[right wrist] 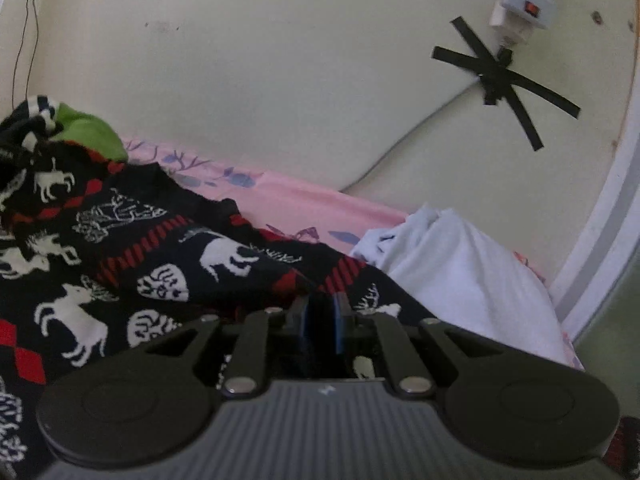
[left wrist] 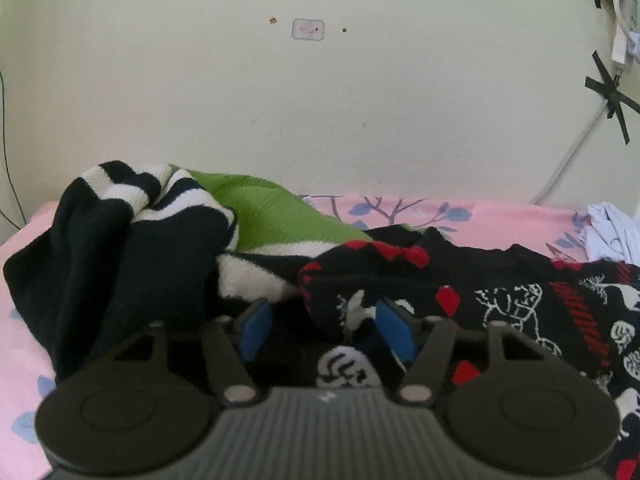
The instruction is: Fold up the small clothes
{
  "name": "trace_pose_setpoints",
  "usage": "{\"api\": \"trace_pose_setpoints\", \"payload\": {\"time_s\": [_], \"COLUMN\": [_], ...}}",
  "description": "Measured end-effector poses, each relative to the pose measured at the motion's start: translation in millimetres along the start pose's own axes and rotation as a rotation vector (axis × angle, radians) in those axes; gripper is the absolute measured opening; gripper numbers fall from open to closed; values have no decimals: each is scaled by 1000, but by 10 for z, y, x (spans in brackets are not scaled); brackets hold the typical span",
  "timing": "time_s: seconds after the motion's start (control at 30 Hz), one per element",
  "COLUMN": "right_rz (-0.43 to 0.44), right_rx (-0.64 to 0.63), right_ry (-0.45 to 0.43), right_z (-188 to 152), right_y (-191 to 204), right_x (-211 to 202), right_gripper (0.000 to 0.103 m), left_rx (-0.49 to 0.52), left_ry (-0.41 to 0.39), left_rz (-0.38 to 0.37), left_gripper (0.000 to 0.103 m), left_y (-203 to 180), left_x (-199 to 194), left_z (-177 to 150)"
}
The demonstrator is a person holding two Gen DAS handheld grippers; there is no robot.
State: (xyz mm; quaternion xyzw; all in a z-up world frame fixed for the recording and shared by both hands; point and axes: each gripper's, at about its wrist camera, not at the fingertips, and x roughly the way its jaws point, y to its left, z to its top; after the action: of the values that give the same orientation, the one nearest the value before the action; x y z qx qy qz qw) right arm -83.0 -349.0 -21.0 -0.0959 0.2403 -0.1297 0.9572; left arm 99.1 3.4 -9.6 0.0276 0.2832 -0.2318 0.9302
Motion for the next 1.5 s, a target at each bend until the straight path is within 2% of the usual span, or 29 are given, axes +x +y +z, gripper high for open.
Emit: {"api": "trace_pose_setpoints", "payload": {"time_s": [0.13,0.23,0.27,0.3,0.37,0.43,0.47,0.5,0.53,0.57,0.63,0.7,0.77,0.8,0.83,0.87,0.9,0.93,1.03,1.07,1.1,1.13,1.23,1.33,1.37,1.4,1.47,1.5], "right_rz": [-38,-29,-16,-3,45,84,87,91,99,95,42,-56,-192,-269,-306,-313,-279,-204,23,110,174,210,293,265,238,228,230,230], "right_rx": [16,122,157,180,214,224,230,244,262,273,254,233,178,141,132,178,260,377,603,662,705,740,807,849,873,896,944,959], "right_ry": [4,-1,-1,6,34,55,77,101,111,94,-4,-128,-210,-219,-188,-126,-79,-43,-8,7,28,55,119,151,155,144,111,69], "right_z": [-29,-28,-27,-27,-42,-56,-56,-48,-34,-14,76,145,136,94,51,-13,-73,-148,-262,-262,-246,-217,-157,-140,-145,-149,-148,-138], "right_y": [-82,-244,-296,-323,-338,-321,-305,-298,-302,-305,-323,-385,-430,-462,-520,-633,-748,-873,-985,-958,-910,-844,-662,-584,-590,-601,-636,-642], "right_x": [-204,-306,-305,-280,-179,-59,5,67,98,65,-146,-426,-616,-652,-637,-606,-592,-593,-567,-511,-439,-348,-26,307,412,445,409,302], "right_gripper": [2,4,8,27,57,50,36,12,5,3,0,0,1,2,2,2,2,2,6,27,60,62,59,57,52,40,8,8], "left_rx": [-89,-141,-144,-140,-106,-57,-28,-5,14,30,50,29,25,30,39,49,56,59,50,47,46,46,44,39,39,39,38,34], "left_ry": [-101,-167,-171,-165,-134,-100,-77,-54,-24,13,70,81,89,90,90,89,89,89,90,91,91,91,91,93,94,95,95,94], "left_rz": [-60,-137,-172,-203,-262,-292,-295,-292,-281,-260,-218,-231,-235,-233,-228,-224,-221,-220,-226,-229,-230,-231,-234,-242,-244,-245,-247,-250], "left_gripper": [60,60,60,60,60,60,60,60,60,60,57,57,57,57,58,58,59,59,60,60,60,60,60,61,61,61,61,61], "left_y": [138,201,200,179,90,-17,-79,-132,-179,-215,-243,-208,-200,-210,-218,-243,-261,-259,-243,-236,-232,-232,-229,-215,-211,-211,-208,-202], "left_x": [-267,-431,-446,-424,-376,-328,-282,-230,-169,-84,12,28,40,39,27,34,32,42,37,39,38,39,40,43,45,46,42,40], "left_z": [127,206,207,205,186,150,122,92,72,47,7,6,4,6,-2,-4,0,6,1,1,0,1,2,7,9,10,11,13]}}
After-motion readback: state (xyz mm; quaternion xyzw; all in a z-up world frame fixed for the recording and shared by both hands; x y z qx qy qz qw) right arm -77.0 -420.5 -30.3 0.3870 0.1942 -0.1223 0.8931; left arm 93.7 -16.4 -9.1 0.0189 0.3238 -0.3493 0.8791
